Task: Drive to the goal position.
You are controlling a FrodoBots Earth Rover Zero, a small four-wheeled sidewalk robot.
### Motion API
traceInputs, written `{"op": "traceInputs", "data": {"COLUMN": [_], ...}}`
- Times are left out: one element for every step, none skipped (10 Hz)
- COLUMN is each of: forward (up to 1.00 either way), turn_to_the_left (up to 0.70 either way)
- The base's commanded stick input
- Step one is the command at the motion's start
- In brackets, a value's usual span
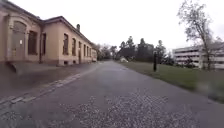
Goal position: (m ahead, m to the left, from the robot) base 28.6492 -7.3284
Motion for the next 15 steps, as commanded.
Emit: {"op": "traceInputs", "data": {"forward": [1.0,1.0,1.0,1.0,1.0,1.0,1.0,1.0,1.0,1.0,1.0,1.0,1.0,1.0,1.0], "turn_to_the_left": [0.4,0.26,0.06,0.0,0.0,0.0,0.0,0.0,0.0,0.0,0.0,0.0,0.0,0.0,-0.24]}}
